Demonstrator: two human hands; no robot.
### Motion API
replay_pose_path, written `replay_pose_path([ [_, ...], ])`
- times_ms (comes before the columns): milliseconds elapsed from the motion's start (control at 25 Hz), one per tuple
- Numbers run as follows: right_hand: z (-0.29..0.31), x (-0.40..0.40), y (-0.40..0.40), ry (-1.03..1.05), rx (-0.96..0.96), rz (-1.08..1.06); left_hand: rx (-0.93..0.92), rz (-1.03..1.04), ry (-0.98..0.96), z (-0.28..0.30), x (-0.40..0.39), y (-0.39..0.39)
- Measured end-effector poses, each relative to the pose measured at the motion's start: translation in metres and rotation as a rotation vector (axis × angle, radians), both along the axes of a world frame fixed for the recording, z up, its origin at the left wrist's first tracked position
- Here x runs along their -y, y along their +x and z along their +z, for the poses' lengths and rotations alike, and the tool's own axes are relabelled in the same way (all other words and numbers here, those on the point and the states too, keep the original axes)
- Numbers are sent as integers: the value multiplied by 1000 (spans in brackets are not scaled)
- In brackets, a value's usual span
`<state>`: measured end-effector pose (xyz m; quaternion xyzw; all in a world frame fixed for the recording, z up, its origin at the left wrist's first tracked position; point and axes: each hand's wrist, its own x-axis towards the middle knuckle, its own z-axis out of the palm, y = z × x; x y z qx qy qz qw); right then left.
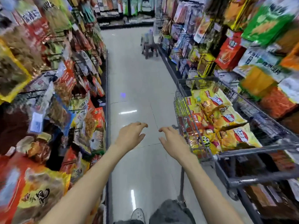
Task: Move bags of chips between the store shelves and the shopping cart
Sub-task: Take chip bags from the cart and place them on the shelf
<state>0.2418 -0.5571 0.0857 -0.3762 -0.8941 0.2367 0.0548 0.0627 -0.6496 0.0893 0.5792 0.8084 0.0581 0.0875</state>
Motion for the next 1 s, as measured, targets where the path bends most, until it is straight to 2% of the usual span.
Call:
replay_pose_path([
  [320,-17,-148,-15,14,-10,-261,7,-302,-35,-14,-194,-26],
  [640,-16,-304,24,-7,4,-554,14,-572,21,-6,-396,7],
  [840,-39,-325,70,-99,25,-740,5,-745,-96,-34,-459,48],
  [1000,-63,-323,115,-209,103,-984,12,-977,-162,-63,-497,89],
])
